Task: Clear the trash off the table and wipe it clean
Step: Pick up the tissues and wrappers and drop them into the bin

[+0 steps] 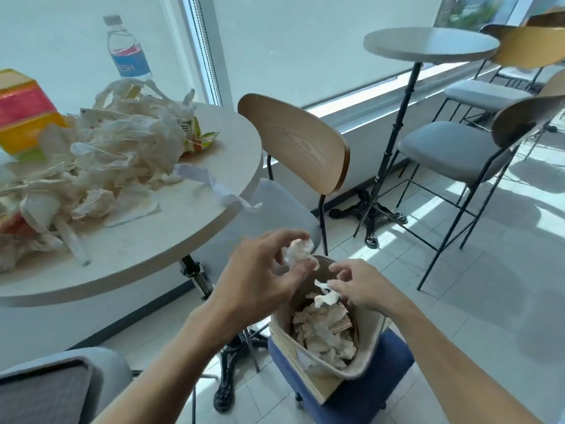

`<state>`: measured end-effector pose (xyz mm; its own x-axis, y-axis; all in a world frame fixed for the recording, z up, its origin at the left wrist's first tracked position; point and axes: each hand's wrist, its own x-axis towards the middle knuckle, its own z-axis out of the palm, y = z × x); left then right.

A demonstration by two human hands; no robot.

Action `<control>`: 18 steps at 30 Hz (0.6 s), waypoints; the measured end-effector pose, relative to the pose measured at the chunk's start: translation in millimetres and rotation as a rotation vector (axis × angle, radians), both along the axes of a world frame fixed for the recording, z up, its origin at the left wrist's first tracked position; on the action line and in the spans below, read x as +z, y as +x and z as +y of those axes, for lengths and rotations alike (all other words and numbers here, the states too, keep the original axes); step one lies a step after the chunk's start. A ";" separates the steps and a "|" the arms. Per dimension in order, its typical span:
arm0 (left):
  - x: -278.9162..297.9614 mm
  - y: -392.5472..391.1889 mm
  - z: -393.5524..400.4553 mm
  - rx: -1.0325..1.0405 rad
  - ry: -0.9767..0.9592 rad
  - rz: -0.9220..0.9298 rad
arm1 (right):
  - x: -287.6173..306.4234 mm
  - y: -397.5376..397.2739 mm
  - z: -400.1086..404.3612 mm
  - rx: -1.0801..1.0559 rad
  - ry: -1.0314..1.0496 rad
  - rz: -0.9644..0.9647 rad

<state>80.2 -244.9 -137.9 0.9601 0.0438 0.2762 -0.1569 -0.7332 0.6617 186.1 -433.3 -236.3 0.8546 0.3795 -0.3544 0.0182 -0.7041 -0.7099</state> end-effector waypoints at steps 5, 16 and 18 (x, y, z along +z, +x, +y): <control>-60.2 20.0 -16.2 -0.059 0.100 0.229 | 17.8 16.9 -2.6 -0.018 0.019 -0.077; -88.0 25.8 -25.2 -0.100 0.148 0.399 | 121.8 13.8 55.8 0.229 0.232 -0.218; -74.1 21.2 -17.1 -0.065 0.116 0.346 | 144.4 11.6 76.8 0.283 0.276 -0.253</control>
<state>101.4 -262.0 -212.0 0.9973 -0.0327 -0.0660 0.0131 -0.8024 0.5966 197.8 -356.4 -91.8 0.7503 0.6610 -0.0011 0.3793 -0.4319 -0.8183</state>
